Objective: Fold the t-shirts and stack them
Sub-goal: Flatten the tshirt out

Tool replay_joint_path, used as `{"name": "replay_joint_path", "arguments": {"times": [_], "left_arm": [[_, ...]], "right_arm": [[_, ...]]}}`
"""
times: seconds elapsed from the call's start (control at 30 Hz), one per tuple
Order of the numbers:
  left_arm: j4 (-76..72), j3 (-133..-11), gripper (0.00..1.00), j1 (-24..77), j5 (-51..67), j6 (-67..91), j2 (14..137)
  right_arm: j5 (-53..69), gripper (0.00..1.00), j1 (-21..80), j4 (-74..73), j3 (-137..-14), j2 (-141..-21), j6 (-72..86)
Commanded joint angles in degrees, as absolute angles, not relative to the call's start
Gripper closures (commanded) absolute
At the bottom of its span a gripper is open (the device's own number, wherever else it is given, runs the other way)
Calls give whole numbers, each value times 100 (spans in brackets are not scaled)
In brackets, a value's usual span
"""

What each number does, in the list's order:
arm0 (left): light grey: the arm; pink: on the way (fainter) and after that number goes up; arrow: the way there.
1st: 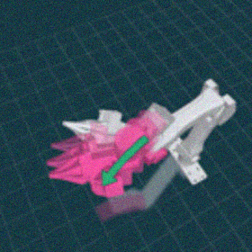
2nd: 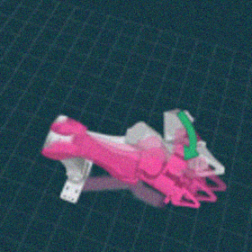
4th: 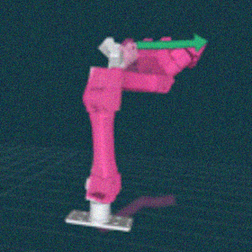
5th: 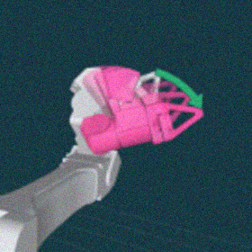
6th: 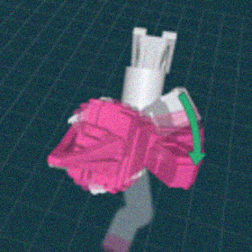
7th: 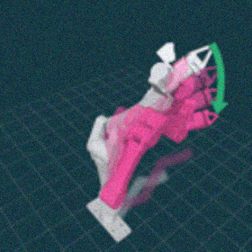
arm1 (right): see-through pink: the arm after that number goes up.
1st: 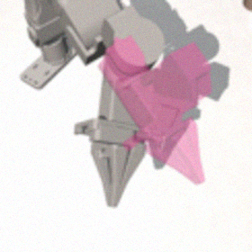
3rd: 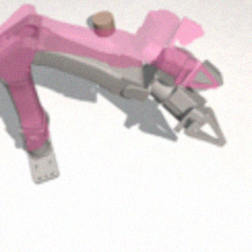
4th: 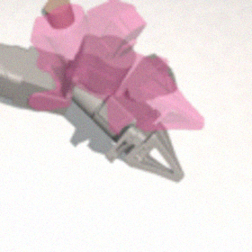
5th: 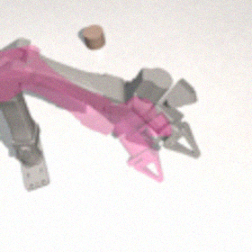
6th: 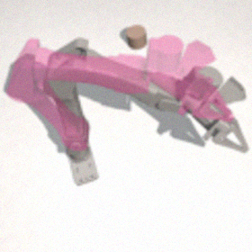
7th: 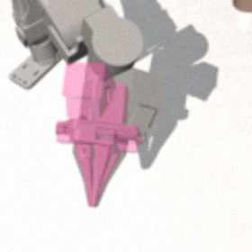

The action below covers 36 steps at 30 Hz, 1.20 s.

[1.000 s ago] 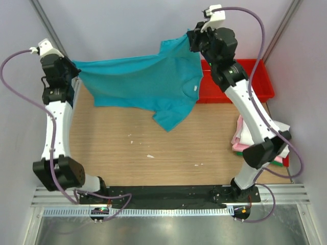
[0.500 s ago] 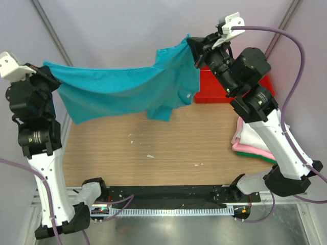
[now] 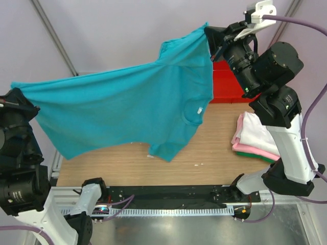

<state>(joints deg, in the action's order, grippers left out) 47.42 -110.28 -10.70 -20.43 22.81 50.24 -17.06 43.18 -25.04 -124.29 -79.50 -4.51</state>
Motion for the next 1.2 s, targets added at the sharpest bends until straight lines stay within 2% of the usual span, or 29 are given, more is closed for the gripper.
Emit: {"name": "replay_joint_path", "arguments": {"times": [0.0,0.27,0.47,0.67,0.77,0.97,1.17], "left_arm": [[5274,-11093,100,-1107,-2320,2355,5378],[4220,-9221,100,-1107,-2268,2716,5783],[3254,-8096,100,-1107,-2338,2698,6450],[1961,-7270,100,-1107,-2417,2760,7530],[1451,-7233,100,-1116,-2426,2646,8327],[994,-7944,100,-1143,-2189,2523,10068],[712,-8673,100,-1222,-2101,2312,11003]], "right_arm": [[-2214,99,4333,-2733,-13087,-8322,-720],[-2497,99,4026,-2277,-12358,-9087,-757],[-1477,99,3033,-1443,-11163,-9465,-18],[-941,99,2804,-985,-11153,-10692,246],[-1001,99,2795,-897,-11399,-11387,255],[-1125,99,2698,-703,-12198,-12707,360],[-1529,99,2646,-554,-13296,-14079,396]]}}
